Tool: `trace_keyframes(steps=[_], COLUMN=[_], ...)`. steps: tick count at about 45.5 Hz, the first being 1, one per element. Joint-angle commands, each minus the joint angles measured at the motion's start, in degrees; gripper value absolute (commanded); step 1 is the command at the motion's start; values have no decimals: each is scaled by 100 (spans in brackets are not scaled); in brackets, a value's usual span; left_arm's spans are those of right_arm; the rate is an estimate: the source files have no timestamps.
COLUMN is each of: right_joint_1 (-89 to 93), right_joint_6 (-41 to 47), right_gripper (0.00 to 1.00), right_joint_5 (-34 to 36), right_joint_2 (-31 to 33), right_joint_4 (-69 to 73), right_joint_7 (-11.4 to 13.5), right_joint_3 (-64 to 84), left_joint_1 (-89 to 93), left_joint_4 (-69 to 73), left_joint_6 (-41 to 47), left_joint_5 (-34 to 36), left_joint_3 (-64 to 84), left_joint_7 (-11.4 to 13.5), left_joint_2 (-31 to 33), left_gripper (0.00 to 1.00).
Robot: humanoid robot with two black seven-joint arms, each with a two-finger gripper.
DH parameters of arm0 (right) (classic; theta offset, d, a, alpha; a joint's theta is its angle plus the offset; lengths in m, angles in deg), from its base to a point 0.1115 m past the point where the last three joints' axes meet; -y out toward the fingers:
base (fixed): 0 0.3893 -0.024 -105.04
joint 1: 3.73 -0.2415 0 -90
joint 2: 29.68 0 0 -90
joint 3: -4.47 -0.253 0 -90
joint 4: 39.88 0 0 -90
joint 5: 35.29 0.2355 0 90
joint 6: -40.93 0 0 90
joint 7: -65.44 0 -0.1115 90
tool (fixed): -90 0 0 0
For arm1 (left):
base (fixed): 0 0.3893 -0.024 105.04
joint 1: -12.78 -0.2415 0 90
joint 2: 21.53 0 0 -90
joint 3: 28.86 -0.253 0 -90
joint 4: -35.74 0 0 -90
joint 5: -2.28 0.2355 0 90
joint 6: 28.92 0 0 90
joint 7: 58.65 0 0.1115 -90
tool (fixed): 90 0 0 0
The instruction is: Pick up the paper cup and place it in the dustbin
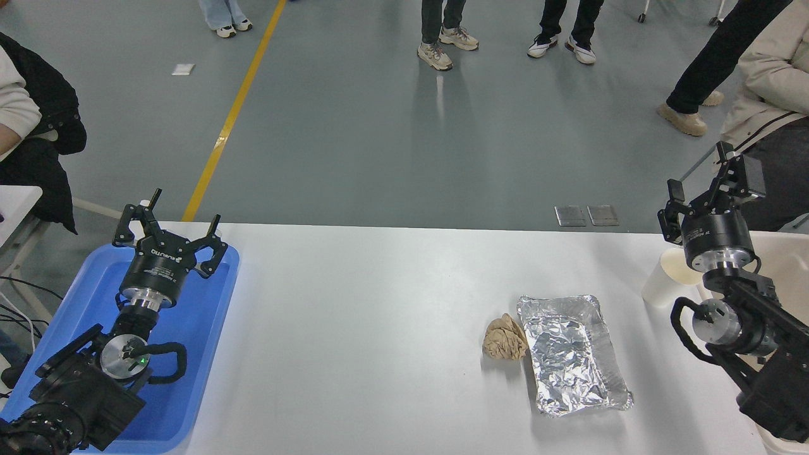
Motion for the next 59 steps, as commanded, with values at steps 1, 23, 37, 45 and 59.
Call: trace_keyframes(steps=[1,23,37,45,59], right_joint_1=[-291,-3172,-6108,-6935,-7726], right_joint_6=[0,-18,948,2144,2741], right_gripper=[100,100,100,100,100], right_joint_5=[-4,23,-21,-135,-830], right_joint_2=[298,2231,2311,2205,1468], right_joint_4=[-79,-298,-254,-246,-97], right_joint_7=[0,123,1159,1486,1503], right_joint_3=[35,5305,9816,10573,12120], left_joint_1=[0,0,0,0,9], left_joint_4=[0,-8,0,-8,-8], left_joint_6=[0,0,0,0,0], left_joint_5=[-1,8,8,8,8], left_joint_3=[0,0,0,0,0], left_joint_7=[0,0,-8,-8,-9], left_joint_2=[0,0,0,9,0], left_gripper=[100,100,100,100,100])
